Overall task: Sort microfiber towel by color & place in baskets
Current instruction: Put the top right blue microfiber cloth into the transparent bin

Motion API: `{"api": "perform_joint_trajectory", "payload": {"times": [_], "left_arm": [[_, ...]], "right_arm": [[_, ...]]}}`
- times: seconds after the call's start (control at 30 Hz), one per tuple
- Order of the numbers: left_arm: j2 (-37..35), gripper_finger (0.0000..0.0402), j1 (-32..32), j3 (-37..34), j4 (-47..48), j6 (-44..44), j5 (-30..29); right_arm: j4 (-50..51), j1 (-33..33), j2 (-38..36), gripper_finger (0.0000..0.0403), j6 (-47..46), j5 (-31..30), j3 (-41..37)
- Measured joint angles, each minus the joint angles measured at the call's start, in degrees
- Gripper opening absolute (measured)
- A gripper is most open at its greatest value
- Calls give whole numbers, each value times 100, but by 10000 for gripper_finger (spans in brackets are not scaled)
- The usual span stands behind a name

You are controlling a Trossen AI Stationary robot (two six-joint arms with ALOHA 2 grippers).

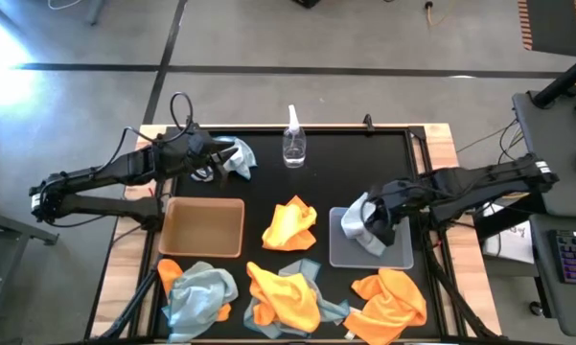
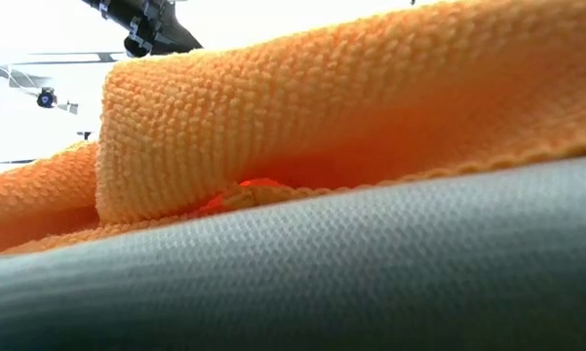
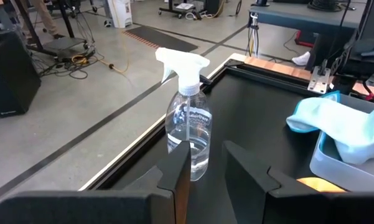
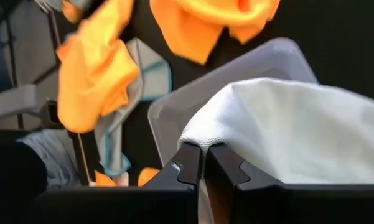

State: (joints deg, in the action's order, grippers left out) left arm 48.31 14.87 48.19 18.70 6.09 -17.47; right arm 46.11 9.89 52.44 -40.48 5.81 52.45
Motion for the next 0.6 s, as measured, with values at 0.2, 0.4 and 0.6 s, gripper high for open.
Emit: {"api": "perform_joint_trajectory", "payload": {"times": [0.2, 0.4, 0.6], "left_arm": [[-2, 78, 0, 2, 91, 0, 2], [0, 78, 0, 2, 127, 0, 2], [-2, 78, 1, 2, 211, -2, 2]], "right_arm": [[33, 0, 325, 9, -111, 88, 4], [30, 0, 543, 34, -115, 123, 54], [43, 0, 628, 86, -117, 175, 83]]}}
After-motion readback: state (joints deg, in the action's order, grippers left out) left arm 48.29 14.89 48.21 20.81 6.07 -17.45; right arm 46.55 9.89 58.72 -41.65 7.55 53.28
